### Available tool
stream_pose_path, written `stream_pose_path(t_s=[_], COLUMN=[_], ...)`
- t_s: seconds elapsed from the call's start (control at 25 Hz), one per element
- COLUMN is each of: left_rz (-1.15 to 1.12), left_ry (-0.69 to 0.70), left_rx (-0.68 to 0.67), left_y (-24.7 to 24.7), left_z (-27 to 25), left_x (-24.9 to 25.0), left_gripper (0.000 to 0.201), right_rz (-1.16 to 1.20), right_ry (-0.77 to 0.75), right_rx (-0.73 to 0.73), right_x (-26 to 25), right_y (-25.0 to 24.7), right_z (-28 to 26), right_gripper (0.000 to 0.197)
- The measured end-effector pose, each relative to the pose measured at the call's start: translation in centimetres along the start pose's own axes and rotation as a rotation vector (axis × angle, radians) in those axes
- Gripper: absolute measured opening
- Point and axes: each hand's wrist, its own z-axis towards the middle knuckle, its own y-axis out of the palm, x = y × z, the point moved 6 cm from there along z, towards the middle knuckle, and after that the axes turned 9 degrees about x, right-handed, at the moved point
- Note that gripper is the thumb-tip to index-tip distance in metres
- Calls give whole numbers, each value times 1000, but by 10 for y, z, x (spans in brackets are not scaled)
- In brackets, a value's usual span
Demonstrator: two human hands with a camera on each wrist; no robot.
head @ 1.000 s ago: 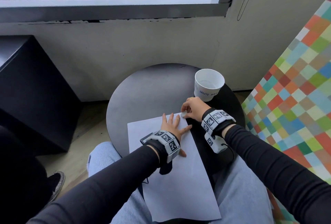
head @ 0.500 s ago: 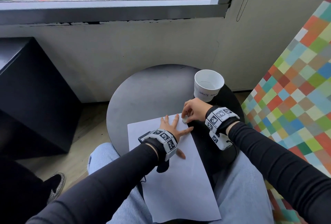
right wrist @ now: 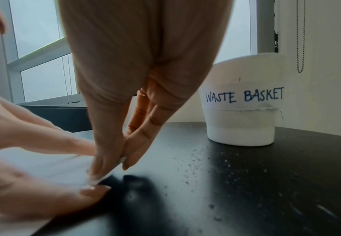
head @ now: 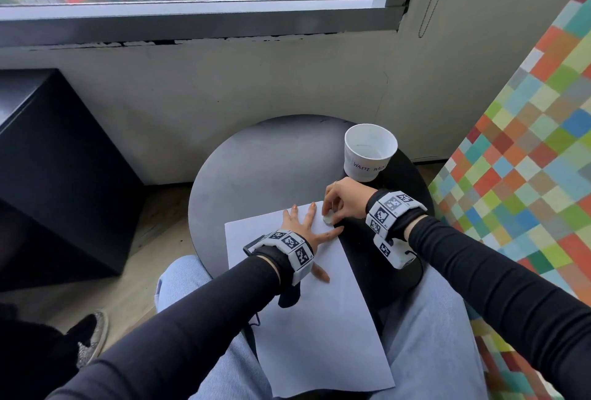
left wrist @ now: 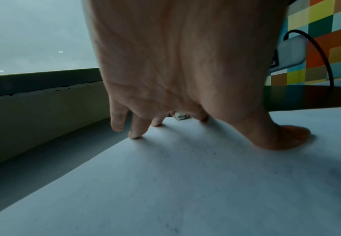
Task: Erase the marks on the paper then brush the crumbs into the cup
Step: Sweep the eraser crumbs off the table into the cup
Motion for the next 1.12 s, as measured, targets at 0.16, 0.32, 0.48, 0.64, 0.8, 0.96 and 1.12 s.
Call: stream_pose_path(t_s=[0.16,0.32,0.48,0.64,0.8,0.96,1.12], left_rz=[-2,-10,-7,-18,-36,-36,-40], left_ry=[1,-5,1,-7,-3,0,-1], left_rx=[1,-14,-13,-21,-21,-19,-34], left_y=[1,2,1,2,3,5,5], left_z=[0,-1,0,-1,1,2,1], left_x=[-1,0,1,0,0,-1,-2], left_gripper=[109,109,109,109,110,111,110], right_rz=[-16,2,19,-1,-3,-37,-14], right_ry=[3,-12,-13,-18,0,21,64], right_rx=[40,-44,20,-36,-21,57,217], right_x=[-1,-2,-2,-4,-3,-1,7], right_y=[-2,2,-1,2,1,0,-15], right_z=[2,-2,-2,-1,-4,0,-7], right_gripper=[20,19,19,19,17,17,12])
